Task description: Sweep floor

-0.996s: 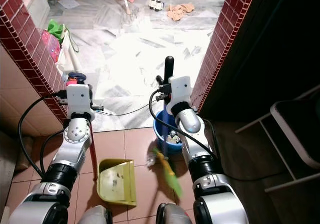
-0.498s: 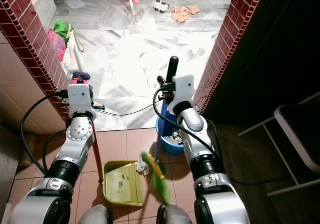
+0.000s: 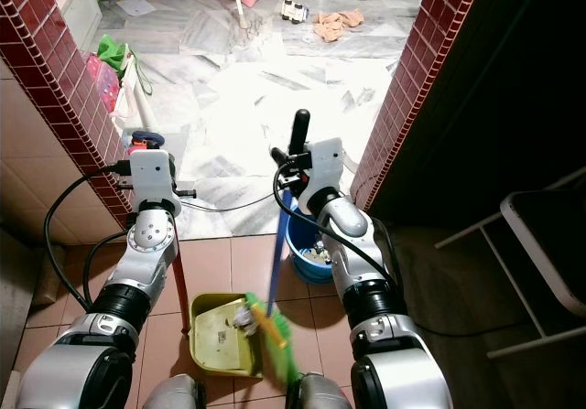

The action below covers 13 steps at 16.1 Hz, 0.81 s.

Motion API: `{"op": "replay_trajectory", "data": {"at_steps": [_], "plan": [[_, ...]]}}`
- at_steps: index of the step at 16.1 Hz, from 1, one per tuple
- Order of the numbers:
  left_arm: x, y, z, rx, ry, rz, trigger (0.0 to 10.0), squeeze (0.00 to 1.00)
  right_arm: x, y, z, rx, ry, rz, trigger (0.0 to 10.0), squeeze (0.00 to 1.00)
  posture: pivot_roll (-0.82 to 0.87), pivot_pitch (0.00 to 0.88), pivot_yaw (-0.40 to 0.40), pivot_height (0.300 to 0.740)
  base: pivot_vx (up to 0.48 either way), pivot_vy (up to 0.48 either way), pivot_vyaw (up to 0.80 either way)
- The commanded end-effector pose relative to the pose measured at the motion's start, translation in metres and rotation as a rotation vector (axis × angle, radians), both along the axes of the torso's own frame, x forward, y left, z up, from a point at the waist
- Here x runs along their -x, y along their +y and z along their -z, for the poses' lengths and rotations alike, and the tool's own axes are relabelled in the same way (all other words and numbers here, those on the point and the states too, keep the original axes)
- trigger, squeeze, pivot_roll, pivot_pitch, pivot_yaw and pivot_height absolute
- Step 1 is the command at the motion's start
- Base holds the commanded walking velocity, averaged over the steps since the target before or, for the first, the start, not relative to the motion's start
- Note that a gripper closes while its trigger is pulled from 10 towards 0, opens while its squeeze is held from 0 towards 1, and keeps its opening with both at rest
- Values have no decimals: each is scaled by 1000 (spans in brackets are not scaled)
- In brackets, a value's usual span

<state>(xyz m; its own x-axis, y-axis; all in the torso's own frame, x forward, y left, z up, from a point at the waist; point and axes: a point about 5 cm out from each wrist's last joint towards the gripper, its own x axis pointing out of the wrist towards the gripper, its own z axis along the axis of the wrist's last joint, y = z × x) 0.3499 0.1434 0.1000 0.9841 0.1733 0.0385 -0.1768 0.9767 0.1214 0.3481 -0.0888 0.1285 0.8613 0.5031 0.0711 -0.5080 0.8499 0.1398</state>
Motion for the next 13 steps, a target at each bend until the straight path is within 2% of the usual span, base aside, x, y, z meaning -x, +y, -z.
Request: {"op": "replay_trajectory", "data": {"at_steps": [1,5,8,10,11,13], "plan": [[0,-4,5,20,32,5,10000,0,1,0,-7,-71,5,-34,10000,0,-55,78,-77,740,0,0,0],[-2,0,4,106,21,-9,10000,0,0,-4,-16,-120,14,-88,10000,0,-69,75,-71,740,0,0,0],[-4,4,-2,157,-14,12,10000,0,-5,-14,-18,-57,-19,-18,10000,0,-73,75,-71,740,0,0,0],[-5,12,-3,267,-22,-20,10000,0,-7,-24,-17,-37,-19,45,10000,0,-74,75,-71,740,0,0,0],[-5,15,-3,287,-24,-25,10000,0,-8,-26,-18,-26,-25,59,10000,0,-75,74,-70,740,0,0,0],[-7,23,-8,297,-50,-18,10000,0,-10,-37,-22,64,-99,137,10000,0,-76,73,-70,740,0,0,0]]}}
